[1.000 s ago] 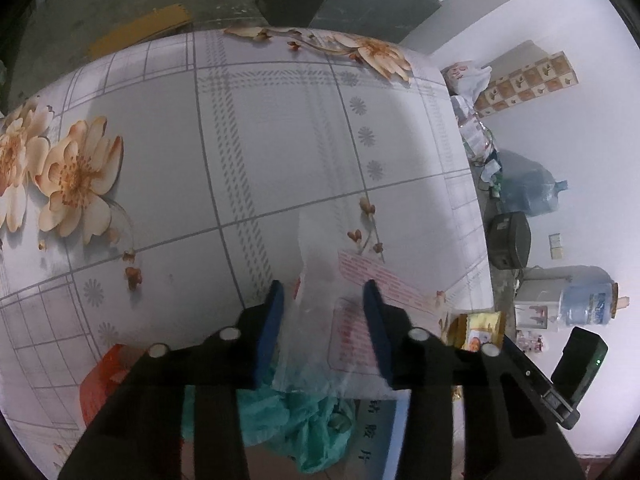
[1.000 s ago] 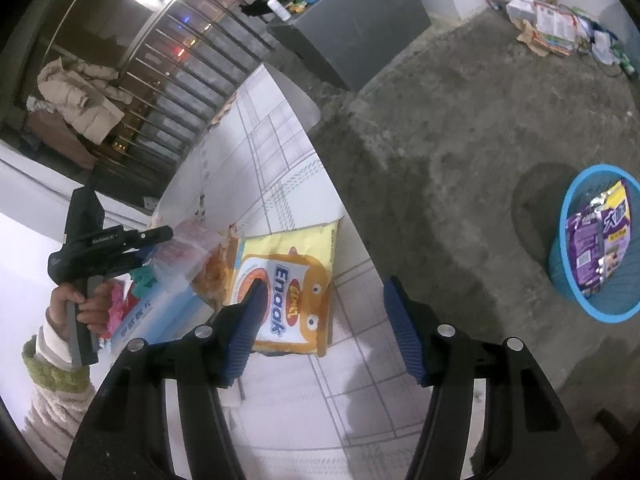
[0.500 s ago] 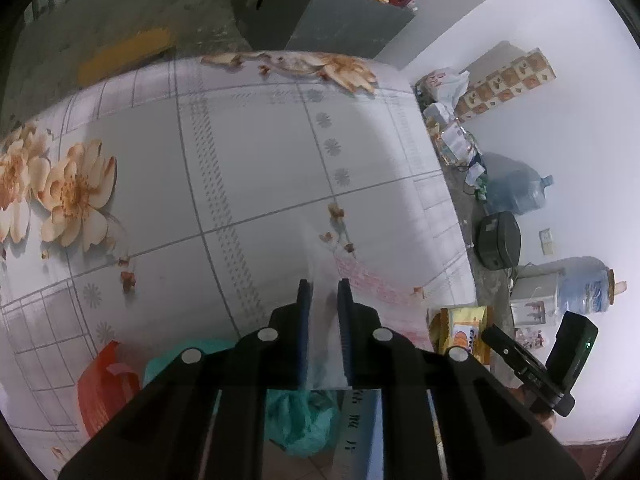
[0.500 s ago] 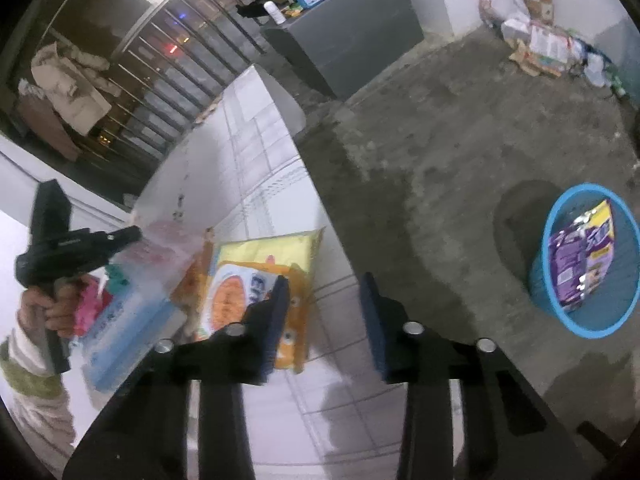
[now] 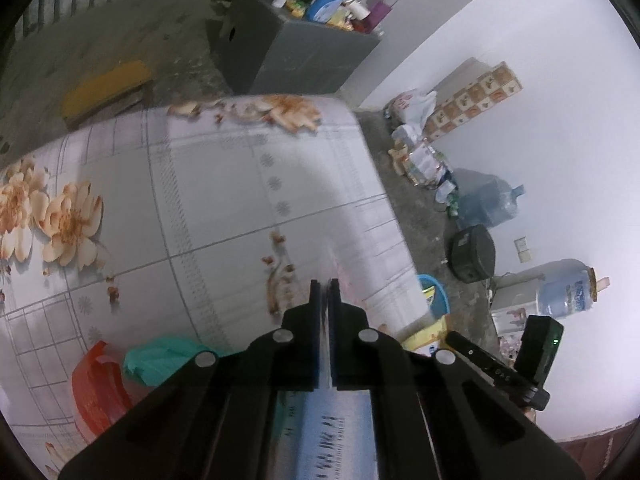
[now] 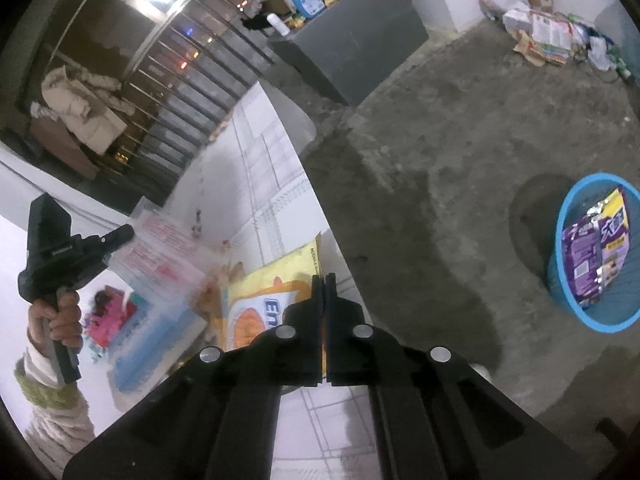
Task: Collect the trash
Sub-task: 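Carry the clear bag and Enaak packet over the blue wastebasket and open both grippers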
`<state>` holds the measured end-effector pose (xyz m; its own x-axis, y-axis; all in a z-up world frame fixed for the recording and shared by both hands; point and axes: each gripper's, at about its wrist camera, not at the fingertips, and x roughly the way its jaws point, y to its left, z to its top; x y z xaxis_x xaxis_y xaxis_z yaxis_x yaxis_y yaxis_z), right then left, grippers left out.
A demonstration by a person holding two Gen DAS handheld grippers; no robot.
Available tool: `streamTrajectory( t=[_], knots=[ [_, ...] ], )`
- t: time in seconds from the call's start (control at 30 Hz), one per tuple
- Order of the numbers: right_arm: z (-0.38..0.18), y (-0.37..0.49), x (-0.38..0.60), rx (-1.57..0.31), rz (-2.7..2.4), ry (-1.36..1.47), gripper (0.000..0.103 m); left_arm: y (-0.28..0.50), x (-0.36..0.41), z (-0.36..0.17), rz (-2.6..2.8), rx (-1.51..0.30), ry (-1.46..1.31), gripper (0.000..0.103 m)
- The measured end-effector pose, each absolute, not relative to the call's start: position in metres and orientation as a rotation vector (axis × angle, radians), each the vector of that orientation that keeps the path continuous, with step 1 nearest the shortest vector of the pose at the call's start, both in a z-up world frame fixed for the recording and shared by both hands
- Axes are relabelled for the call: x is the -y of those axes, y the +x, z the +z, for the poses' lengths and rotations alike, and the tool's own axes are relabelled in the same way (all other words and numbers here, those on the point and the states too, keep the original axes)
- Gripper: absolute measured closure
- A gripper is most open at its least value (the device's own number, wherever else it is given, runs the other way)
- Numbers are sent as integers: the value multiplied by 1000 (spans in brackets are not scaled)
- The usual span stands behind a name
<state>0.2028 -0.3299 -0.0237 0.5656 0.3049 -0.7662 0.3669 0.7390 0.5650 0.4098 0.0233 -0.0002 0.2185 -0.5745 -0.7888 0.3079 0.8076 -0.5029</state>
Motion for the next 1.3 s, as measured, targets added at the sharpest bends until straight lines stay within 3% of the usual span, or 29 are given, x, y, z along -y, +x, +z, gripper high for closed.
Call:
streamTrajectory(
  t=[0.47, 0.77, 0.97, 1.3],
  knots=[
    [8, 161, 378, -822, -103, 846, 103, 384, 24, 73, -730, -1055, -253, 101],
    [10, 64, 464, -683, -372, 926, 103, 345, 155, 102, -917, -996, -48, 101],
    [-17, 6, 499, -694, -588, 944, 103, 307, 276, 77, -1017, -988, 172, 101],
    [-101, -20, 543, -790, -795, 983, 103, 244, 444, -29, -1141, -997, 483, 100]
  ],
)
